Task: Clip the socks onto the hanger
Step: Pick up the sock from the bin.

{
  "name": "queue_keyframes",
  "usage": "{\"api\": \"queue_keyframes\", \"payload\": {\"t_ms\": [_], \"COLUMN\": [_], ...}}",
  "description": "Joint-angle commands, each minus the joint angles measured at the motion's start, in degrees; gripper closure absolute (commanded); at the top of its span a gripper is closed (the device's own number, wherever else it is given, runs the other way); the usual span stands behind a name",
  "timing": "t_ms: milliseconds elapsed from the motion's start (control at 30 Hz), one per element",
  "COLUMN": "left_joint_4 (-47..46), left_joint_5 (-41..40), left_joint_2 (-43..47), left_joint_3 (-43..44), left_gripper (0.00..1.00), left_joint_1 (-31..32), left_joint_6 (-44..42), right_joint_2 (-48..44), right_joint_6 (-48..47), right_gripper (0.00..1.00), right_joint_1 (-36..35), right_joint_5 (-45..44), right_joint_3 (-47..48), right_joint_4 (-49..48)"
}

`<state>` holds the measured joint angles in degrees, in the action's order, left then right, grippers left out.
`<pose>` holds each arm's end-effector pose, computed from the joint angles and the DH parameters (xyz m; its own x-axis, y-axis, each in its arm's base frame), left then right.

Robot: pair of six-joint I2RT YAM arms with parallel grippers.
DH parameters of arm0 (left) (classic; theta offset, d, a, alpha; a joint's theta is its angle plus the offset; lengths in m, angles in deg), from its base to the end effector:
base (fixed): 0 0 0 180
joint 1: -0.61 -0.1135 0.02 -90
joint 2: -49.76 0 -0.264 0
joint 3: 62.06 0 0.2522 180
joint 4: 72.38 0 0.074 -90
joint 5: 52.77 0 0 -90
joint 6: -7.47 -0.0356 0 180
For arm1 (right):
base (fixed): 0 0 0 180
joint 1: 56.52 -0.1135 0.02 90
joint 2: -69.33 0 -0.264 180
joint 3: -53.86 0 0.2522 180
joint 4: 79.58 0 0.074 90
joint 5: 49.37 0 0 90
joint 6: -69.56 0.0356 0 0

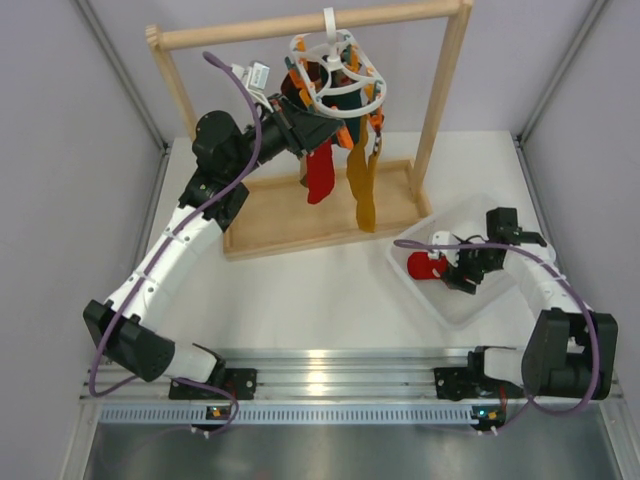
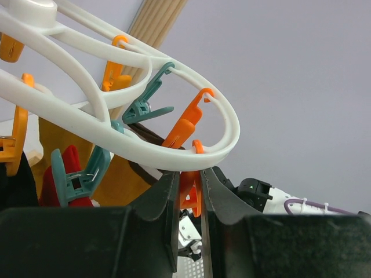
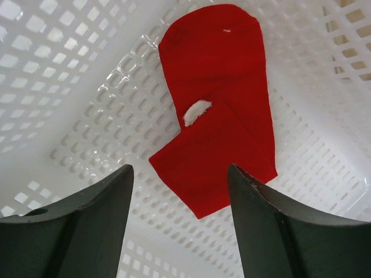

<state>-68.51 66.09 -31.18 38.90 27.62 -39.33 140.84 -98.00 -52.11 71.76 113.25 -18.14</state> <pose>0.2741 -0.1590 0.4898 -0.3744 -0.4821 -0.7921 0.7607 0.3288 -0.5597 0.2132 0.0020 0.2107 -0.1278 -0.8285 -0.5452 -0.9511 0.2583 -0.1696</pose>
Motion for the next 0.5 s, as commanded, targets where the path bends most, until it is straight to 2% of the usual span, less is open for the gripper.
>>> {"api": "queue_keyframes", "payload": {"t_ms": [0, 100, 333, 467], "left_joint_4": [-1.8, -1.62, -1.01, -0.48], "left_joint_5": [-2.67, -2.67, -2.85, -3.11], "left_joint_2": [-0.7, -1.05, -1.58, -1.76], "left_joint_3": [1.04, 1.39, 1.92, 1.92], "left_gripper": [1.0, 1.0, 1.0, 1.0], "left_joint_1": [-0.72, -0.64, -0.64, -0.64], "left_joint_6": [-0.49, -0.22, -0.22, -0.49], "right_joint_2": [1.79, 3.29, 6.45, 8.47], "right_joint_6": [-9.36, -12.08, -11.91, -12.18], "right_gripper": [0.35, 0.35, 0.37, 0.51], "right_joint_1": [0.69, 0.43, -0.01, -0.1], "right_joint_5": [0.07, -1.07, -1.87, -1.69], "right_joint_3": [-0.71, -1.68, -2.65, -2.21], "right_joint_4": [0.14, -1.97, -8.04, -9.36]}}
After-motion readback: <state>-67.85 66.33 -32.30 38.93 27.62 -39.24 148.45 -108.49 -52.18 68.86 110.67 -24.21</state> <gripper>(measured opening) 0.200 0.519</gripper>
